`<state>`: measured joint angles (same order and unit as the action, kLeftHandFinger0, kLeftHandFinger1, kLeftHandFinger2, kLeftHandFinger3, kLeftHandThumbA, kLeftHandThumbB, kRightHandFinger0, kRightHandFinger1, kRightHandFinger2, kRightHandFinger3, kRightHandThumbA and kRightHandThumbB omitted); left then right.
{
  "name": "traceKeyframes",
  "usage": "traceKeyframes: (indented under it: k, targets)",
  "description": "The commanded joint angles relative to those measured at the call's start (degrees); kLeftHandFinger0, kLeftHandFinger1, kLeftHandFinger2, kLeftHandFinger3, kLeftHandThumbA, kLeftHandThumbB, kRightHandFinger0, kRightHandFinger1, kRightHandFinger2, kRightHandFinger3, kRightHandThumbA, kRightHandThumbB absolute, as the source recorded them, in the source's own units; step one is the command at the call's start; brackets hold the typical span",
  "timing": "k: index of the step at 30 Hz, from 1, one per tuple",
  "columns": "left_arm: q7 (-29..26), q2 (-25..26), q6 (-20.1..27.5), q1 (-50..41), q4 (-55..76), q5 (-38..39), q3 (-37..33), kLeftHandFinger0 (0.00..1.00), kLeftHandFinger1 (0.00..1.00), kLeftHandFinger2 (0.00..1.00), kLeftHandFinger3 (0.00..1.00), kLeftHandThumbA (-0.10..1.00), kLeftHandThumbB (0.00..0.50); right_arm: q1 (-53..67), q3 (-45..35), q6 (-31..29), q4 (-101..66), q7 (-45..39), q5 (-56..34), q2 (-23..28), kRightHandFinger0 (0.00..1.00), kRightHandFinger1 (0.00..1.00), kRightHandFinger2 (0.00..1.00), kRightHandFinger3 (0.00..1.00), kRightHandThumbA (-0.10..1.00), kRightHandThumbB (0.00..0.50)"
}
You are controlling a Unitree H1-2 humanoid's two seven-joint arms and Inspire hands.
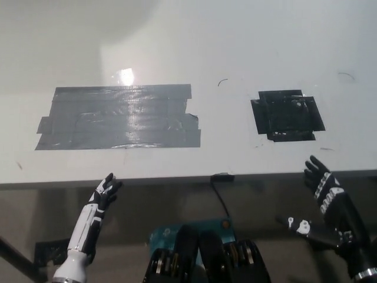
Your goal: A stapler is kept on the black spot marked on the desk infront of the robot. The robot picks up the stapler using its right hand and passes it to a person
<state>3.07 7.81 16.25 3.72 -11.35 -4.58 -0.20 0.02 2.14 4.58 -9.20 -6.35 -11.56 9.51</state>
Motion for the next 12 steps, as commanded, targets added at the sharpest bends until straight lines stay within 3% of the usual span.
traceKeyframes:
  k: [1, 3, 12]
  targets:
    - [0.24, 0.92, 0.43, -1.95, 3.47, -0.98, -0.44, 1.0, 1.0, 1.0, 1.0, 1.0, 0.495, 1.18, -1.52, -7.31, 1.34, -3.95, -4.28, -0.41, 1.0, 1.0, 1.0, 1.0, 1.0, 0.148]
    - [0.71, 0.9, 1.02, -3.13, 3.71, -0.29, -0.57, 1.0, 1.0, 1.0, 1.0, 1.0, 0.5, 2.21, -1.5, -7.63, 1.56, -4.57, -4.52, -0.4, 1.0, 1.0, 1.0, 1.0, 1.0, 0.117]
    - [1.7, 0.86, 1.08, -7.01, 4.96, 1.02, -0.92, 1.0, 1.0, 1.0, 1.0, 0.96, 0.5, 5.09, -0.63, -7.31, 0.89, -5.44, -3.69, -0.59, 1.0, 1.0, 1.0, 1.0, 1.0, 0.108]
